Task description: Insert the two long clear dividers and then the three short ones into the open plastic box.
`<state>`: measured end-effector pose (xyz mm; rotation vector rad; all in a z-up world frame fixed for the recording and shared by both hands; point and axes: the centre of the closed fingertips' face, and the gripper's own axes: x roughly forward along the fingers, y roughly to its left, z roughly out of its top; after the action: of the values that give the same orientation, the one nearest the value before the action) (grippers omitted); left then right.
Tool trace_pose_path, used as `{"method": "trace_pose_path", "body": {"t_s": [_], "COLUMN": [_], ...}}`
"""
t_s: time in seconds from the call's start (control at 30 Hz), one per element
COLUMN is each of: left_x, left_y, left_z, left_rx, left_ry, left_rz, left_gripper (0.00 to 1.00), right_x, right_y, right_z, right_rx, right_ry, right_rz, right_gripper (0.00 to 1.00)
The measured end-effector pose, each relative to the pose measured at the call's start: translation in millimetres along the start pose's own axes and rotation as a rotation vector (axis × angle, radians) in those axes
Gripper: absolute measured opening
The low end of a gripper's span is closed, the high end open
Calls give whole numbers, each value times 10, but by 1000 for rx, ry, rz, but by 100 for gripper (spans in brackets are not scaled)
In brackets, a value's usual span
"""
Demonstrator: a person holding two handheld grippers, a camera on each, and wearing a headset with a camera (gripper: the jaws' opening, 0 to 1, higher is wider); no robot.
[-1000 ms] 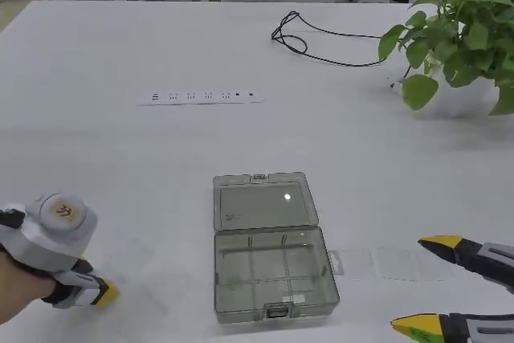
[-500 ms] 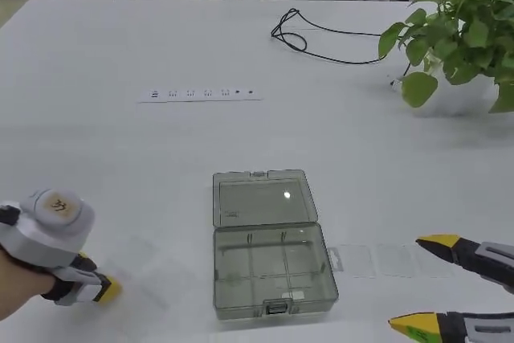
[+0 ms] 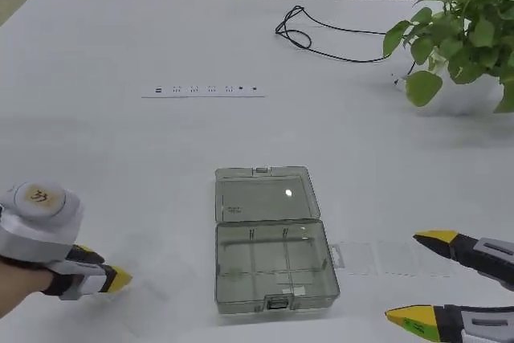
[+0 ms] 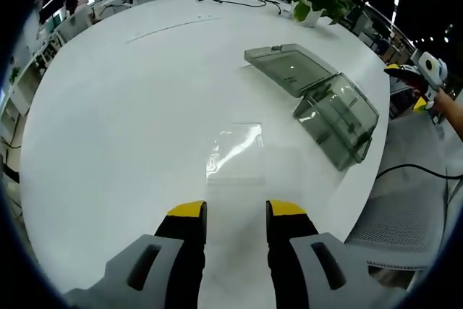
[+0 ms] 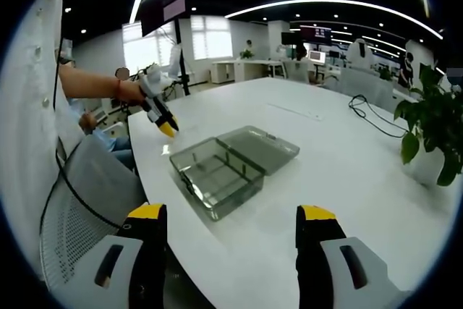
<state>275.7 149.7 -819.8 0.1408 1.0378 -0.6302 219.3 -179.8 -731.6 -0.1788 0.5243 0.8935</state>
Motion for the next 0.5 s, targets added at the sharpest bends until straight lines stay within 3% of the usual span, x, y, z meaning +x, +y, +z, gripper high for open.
{"method": "trace_pose_path", "body": {"t_s": [0.5], "left_x": [-157], "left_y": [-430], "left_z": [428], "left_rx": [-99], "left_ry": [-173], "left_rz": [-113], "left_gripper": [31], "right_x": [41], "right_y": [38], "right_z": [244], "right_rx": [63], "right_ry": [-74], "right_rz": [10], "right_gripper": [68]}}
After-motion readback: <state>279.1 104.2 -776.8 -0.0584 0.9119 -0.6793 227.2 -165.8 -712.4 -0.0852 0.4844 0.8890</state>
